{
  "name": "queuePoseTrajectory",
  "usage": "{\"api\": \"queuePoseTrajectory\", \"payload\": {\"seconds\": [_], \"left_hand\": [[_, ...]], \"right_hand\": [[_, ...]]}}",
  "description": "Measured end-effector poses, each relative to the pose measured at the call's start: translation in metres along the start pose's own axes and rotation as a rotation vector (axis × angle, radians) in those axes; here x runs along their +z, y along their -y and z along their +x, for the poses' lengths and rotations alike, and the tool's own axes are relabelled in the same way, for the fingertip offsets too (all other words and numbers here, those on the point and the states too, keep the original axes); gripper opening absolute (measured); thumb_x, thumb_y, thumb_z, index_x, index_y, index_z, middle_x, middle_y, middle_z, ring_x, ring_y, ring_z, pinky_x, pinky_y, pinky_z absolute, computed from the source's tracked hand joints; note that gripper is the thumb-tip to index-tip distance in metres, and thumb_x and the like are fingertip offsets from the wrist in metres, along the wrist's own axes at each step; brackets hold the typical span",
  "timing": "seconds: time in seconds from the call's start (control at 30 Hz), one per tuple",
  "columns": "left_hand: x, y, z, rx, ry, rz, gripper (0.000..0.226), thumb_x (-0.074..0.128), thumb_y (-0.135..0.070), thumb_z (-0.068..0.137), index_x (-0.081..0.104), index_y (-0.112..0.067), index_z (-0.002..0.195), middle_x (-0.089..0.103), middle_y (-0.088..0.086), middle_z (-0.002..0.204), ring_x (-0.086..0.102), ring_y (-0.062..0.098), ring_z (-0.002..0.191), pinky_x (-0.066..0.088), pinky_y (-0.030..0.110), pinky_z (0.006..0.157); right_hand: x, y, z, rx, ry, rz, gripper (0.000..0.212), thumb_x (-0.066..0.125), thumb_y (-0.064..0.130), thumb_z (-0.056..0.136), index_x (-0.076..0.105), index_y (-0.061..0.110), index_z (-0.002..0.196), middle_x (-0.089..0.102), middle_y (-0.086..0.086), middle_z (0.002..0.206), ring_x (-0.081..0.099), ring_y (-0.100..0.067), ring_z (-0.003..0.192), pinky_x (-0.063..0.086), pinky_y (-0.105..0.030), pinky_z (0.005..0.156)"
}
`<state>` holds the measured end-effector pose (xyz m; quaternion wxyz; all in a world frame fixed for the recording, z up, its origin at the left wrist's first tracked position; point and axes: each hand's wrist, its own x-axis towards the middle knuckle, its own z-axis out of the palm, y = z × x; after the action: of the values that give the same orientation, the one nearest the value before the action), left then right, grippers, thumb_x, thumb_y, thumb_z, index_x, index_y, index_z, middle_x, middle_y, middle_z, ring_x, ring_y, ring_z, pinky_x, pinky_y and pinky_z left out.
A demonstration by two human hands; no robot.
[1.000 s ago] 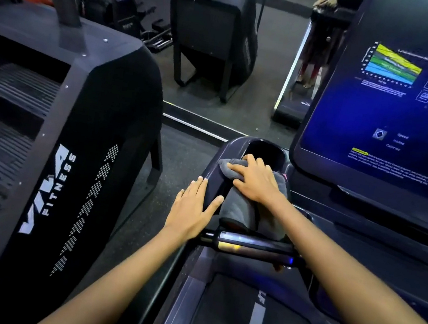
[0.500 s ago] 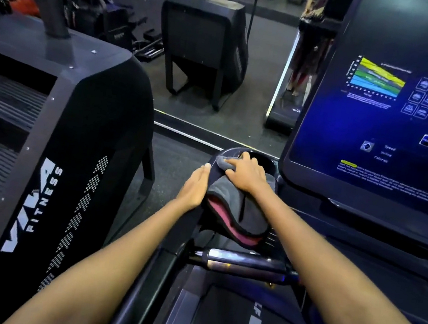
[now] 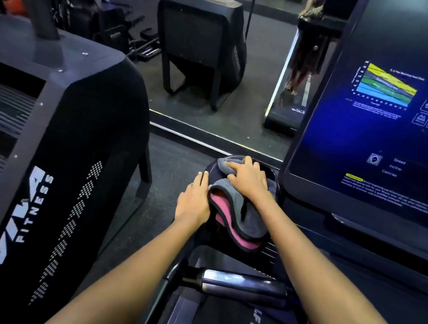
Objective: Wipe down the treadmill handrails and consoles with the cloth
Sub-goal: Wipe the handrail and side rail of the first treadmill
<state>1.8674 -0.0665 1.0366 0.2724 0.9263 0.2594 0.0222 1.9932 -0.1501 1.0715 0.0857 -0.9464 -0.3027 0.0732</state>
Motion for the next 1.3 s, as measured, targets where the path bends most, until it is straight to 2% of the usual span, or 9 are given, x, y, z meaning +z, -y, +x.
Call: {"api": "queuePoseTrajectory", "payload": {"seconds": [0.07,0.2,0.33,0.5,0.7,0.87,1.0,1.1,1.3], "left_hand": [[0.0,-0.002,-0.001,0.012,-0.012,0.03,0.059,0.034,-0.02,0.098,0.009,-0.015,0.151,0.01,0.002,0.159,0.026,0.024,0.14,0.031,0.044,0.108],[0.004,0.006,-0.026,0.044,0.013,0.138,0.058,0.023,-0.038,0.102,0.003,-0.016,0.152,0.001,-0.001,0.16,0.011,0.021,0.145,0.028,0.047,0.11],[0.004,0.02,-0.057,0.063,0.055,0.2,0.074,0.035,-0.047,0.097,-0.007,-0.021,0.151,-0.01,-0.002,0.159,0.006,0.025,0.146,0.031,0.049,0.109],[0.005,0.02,-0.054,0.077,0.018,0.192,0.076,0.043,-0.038,0.095,-0.006,-0.02,0.151,-0.007,0.002,0.159,0.01,0.029,0.144,0.036,0.046,0.105],[0.003,0.02,-0.052,0.075,0.03,0.162,0.075,0.045,-0.036,0.095,-0.002,-0.02,0.152,-0.005,0.002,0.16,0.014,0.029,0.143,0.038,0.045,0.104],[0.001,0.02,-0.053,0.063,0.037,0.139,0.077,0.047,-0.033,0.094,-0.002,-0.018,0.152,-0.004,0.001,0.16,0.016,0.029,0.143,0.039,0.045,0.102],[0.001,0.017,-0.054,0.055,0.023,0.146,0.08,0.049,-0.03,0.092,-0.003,-0.014,0.151,-0.001,0.002,0.16,0.018,0.029,0.142,0.038,0.042,0.101],[0.002,0.018,-0.055,0.06,0.005,0.149,0.078,0.048,-0.032,0.094,-0.002,-0.012,0.151,0.0,0.003,0.16,0.019,0.029,0.142,0.038,0.042,0.101],[-0.001,0.018,-0.057,0.067,0.002,0.135,0.077,0.048,-0.035,0.095,0.001,-0.013,0.152,0.001,0.001,0.16,0.019,0.026,0.142,0.038,0.041,0.102]], "right_hand": [[-0.001,-0.001,0.004,0.001,-0.008,-0.016,0.042,0.043,0.026,0.092,0.048,0.034,0.133,0.04,-0.013,0.124,0.041,-0.037,0.114,0.037,-0.049,0.094],[-0.009,-0.004,0.027,0.073,-0.004,-0.022,0.038,0.046,0.026,0.094,0.051,0.034,0.13,0.038,-0.013,0.13,0.037,-0.037,0.121,0.033,-0.051,0.101],[-0.01,-0.009,0.038,0.072,0.0,-0.058,0.036,0.045,0.034,0.096,0.049,0.036,0.132,0.037,-0.013,0.132,0.037,-0.037,0.122,0.035,-0.049,0.101],[0.001,-0.01,0.021,-0.076,-0.024,-0.178,0.039,0.044,0.038,0.096,0.045,0.039,0.135,0.037,-0.013,0.125,0.039,-0.036,0.116,0.037,-0.049,0.095],[-0.006,0.011,0.022,0.117,-0.085,-0.106,0.036,0.049,0.032,0.091,0.056,0.027,0.126,0.035,-0.013,0.134,0.037,-0.037,0.121,0.033,-0.048,0.1],[-0.003,0.011,0.002,-0.005,-0.009,-0.141,0.042,0.048,0.029,0.091,0.049,0.031,0.133,0.035,-0.013,0.132,0.038,-0.036,0.119,0.035,-0.047,0.097],[0.001,0.015,-0.01,-0.045,-0.044,-0.156,0.041,0.042,0.029,0.092,0.048,0.029,0.132,0.036,-0.014,0.13,0.041,-0.037,0.116,0.037,-0.045,0.091],[0.001,0.015,-0.003,0.019,-0.061,-0.134,0.041,0.04,0.031,0.093,0.046,0.025,0.133,0.034,-0.015,0.134,0.04,-0.038,0.116,0.037,-0.046,0.091],[-0.005,0.012,0.026,0.301,-0.045,-0.055,0.043,0.042,0.026,0.092,0.045,0.013,0.133,0.034,-0.015,0.135,0.044,-0.039,0.118,0.037,-0.046,0.097]]}}
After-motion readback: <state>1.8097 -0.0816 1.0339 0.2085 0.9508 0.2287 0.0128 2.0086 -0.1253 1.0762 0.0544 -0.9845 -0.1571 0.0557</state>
